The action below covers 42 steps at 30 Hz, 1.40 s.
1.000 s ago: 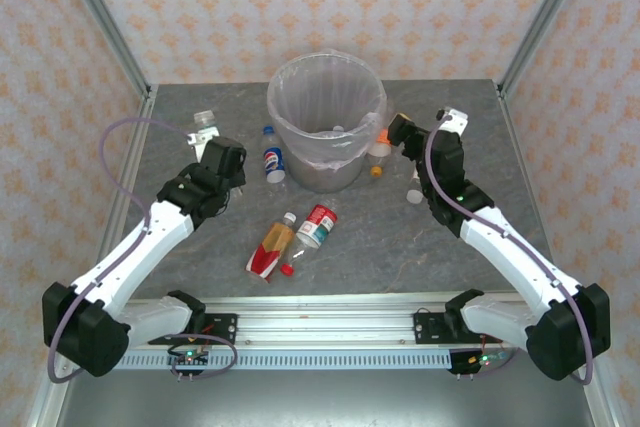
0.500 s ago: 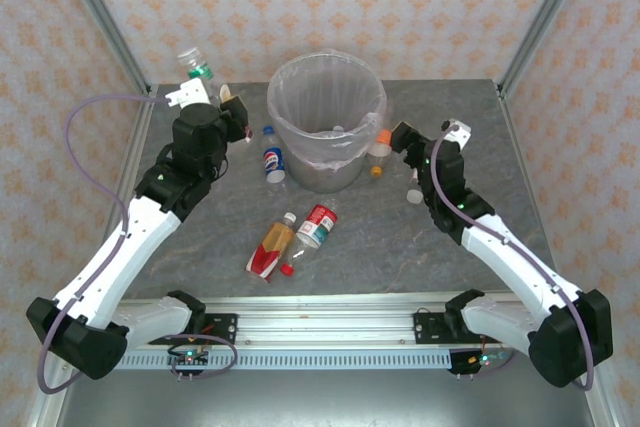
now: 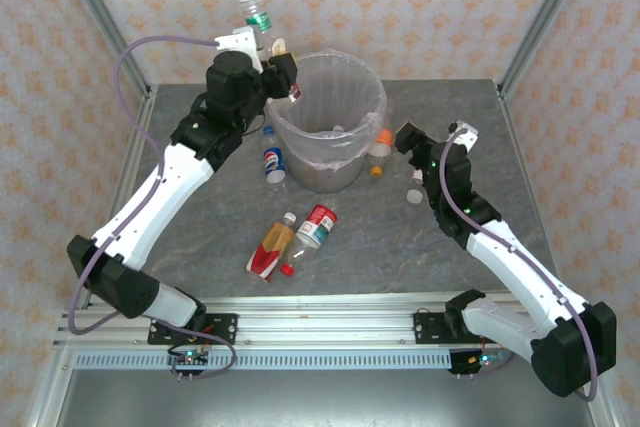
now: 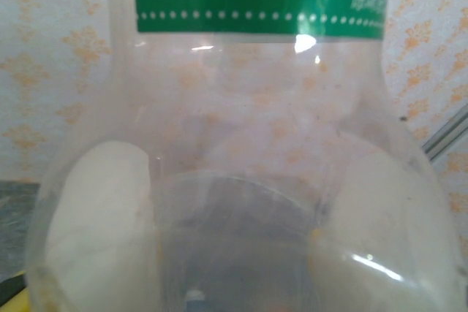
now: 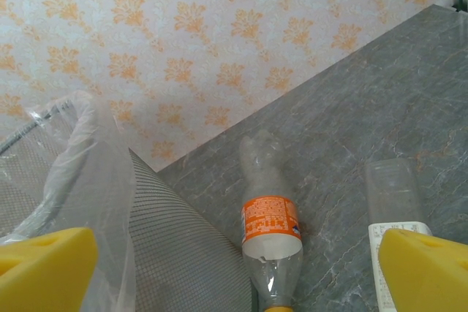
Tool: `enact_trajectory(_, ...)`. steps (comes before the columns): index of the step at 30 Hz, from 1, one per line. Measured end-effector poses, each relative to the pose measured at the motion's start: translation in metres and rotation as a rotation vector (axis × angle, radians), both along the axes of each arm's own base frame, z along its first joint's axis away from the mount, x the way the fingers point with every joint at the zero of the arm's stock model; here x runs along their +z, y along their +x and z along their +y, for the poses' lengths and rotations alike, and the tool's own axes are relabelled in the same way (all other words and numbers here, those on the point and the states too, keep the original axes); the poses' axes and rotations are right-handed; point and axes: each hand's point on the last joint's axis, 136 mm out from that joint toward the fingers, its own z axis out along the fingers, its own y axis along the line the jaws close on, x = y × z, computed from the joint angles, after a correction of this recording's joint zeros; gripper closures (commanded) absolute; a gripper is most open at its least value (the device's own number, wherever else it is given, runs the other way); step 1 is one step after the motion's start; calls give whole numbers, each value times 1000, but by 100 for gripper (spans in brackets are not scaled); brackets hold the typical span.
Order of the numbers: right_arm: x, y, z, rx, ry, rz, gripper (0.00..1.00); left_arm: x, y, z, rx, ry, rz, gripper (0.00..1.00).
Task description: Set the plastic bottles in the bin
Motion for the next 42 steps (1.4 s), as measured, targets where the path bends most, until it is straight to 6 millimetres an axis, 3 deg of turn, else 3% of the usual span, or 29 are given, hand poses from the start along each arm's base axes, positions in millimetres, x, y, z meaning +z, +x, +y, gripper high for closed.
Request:
enact_trajectory(9, 2, -4, -2, 0, -11, 0, 1, -34, 44, -40, -92, 80, 82, 66)
enact_trajectory(15, 4, -7, -4, -1, -10, -3, 1, -61, 59, -62, -161, 155, 154, 66)
enact_trajectory(24, 9, -14, -7, -2, -6, -13, 1, -99, 49, -99, -254, 249, 229, 65)
enact_trajectory(36, 3, -15, -8, -2, -16, 9, 1, -158, 41, -97, -266, 304, 344, 62)
enact_trajectory(42, -1, -15, -8, -2, -19, 17, 1, -161, 40, -100, -265, 305, 344, 60)
